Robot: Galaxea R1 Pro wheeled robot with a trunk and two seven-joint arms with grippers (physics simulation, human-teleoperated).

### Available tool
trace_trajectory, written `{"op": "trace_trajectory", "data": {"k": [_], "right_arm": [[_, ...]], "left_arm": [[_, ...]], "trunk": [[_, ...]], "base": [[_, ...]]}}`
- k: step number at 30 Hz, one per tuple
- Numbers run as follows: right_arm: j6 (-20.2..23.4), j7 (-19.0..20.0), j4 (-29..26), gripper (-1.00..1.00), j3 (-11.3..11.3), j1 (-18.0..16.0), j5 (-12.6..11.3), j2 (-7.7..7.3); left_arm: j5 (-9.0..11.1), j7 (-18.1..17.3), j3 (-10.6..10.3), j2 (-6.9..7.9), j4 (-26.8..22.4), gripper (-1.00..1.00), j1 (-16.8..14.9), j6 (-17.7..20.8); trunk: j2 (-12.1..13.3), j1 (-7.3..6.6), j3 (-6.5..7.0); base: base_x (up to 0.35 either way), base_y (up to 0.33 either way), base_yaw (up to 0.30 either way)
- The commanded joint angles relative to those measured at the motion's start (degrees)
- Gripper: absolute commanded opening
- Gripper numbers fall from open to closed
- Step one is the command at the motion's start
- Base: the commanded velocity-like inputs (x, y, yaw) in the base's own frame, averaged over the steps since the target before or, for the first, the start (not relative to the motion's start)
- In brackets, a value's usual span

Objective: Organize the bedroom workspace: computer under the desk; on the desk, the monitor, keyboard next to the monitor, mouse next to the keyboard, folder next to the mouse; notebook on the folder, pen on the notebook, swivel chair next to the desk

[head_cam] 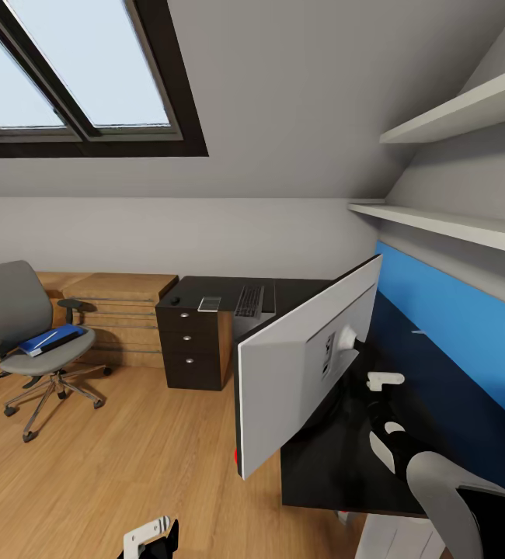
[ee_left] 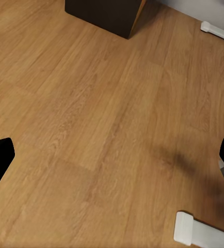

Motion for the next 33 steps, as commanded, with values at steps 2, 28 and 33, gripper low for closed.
{"op": "trace_trajectory", "data": {"k": [2, 28, 33], "right_arm": [[-0.2, -0.26, 0.05, -1.0, -0.24, -0.06, 1.06, 0.03], [-0.01, -0.26, 0.13, -1.0, -0.24, -0.06, 1.06, 0.2], [-0.01, -0.26, 0.13, -1.0, -0.24, -0.06, 1.06, 0.2]], "left_arm": [[0.5, 0.51, -0.45, 0.1, -0.01, 1.0, -0.06, -0.33], [0.57, 0.44, -0.45, 0.1, -0.01, 1.0, -0.06, -0.32], [0.58, 0.44, -0.45, 0.1, -0.01, 1.0, -0.06, -0.32]], "trunk": [[-0.04, 0.0, -0.07], [-0.04, 0.0, -0.07], [-0.04, 0.0, -0.07]], "base": [[0.0, 0.0, 0.0], [0.0, 0.0, 0.0], [0.0, 0.0, 0.0]]}}
